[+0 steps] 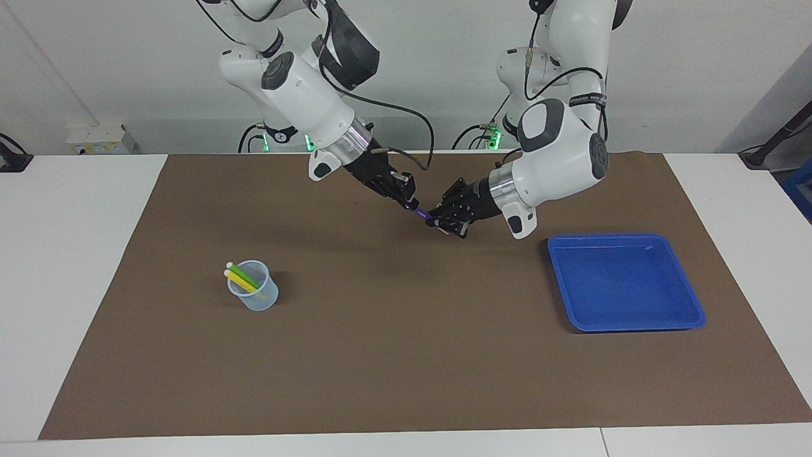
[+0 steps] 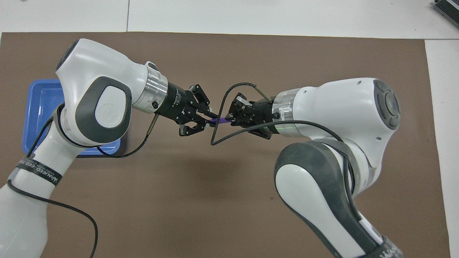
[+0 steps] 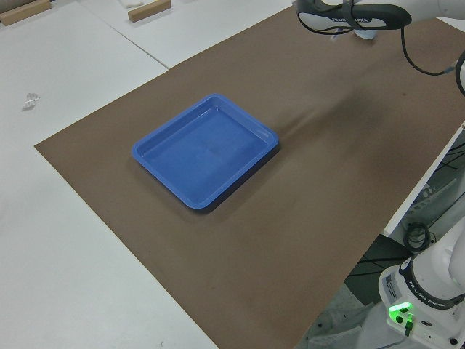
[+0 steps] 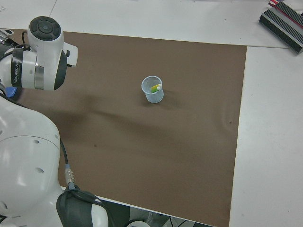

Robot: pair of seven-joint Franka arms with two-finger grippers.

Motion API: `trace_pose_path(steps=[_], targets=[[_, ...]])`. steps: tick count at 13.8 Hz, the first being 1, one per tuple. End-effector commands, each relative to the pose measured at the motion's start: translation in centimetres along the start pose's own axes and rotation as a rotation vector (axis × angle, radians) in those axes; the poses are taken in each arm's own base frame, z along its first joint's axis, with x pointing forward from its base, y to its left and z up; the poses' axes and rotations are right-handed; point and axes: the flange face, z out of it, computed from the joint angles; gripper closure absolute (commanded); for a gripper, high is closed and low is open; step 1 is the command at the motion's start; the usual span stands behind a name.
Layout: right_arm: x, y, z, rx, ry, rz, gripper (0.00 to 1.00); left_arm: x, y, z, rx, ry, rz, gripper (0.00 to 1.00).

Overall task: Transfer and insert pens with both arms
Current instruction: 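Grasp the purple pen's free end with the right gripper, then open the left gripper while the right gripper pulls the pen away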

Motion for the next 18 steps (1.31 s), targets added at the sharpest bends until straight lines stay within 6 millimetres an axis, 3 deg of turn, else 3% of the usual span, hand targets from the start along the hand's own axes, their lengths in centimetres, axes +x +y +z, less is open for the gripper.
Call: trace_pose_path(steps=[1, 2, 5, 12, 17, 18], targets=[[2.0, 1.5, -2.1, -0.044, -0.013, -0.062, 1.0, 0.6, -1.0, -0.3, -0.03, 0.026, 0.001, 0.1], [2.5, 1.8, -2.9, -0.047, -0.014, -0.067, 1.0, 0.9, -1.0, 0.0, -0.034, 0.029, 0.0, 0.04], [3.2, 2.4, -3.7, -0.061, -0.024, -0.104, 1.0, 1.2, -1.1, -0.2, -0.033, 0.033, 0.058, 0.02], [8.1, 8.1, -11.0, -0.241, 0.063, -0.301, 1.0, 1.6, -1.5, -1.5, -0.035, 0.051, 0.076, 0.0], [10.6, 10.6, -13.5, -0.391, 0.15, -0.426, 1.0, 2.7, -2.2, -2.0, 0.048, 0.246, 0.357, 0.0], [11.5, 11.4, -14.3, -0.405, 0.157, -0.466, 1.0, 4.0, -2.0, -3.2, 0.051, 0.245, 0.405, 0.0]])
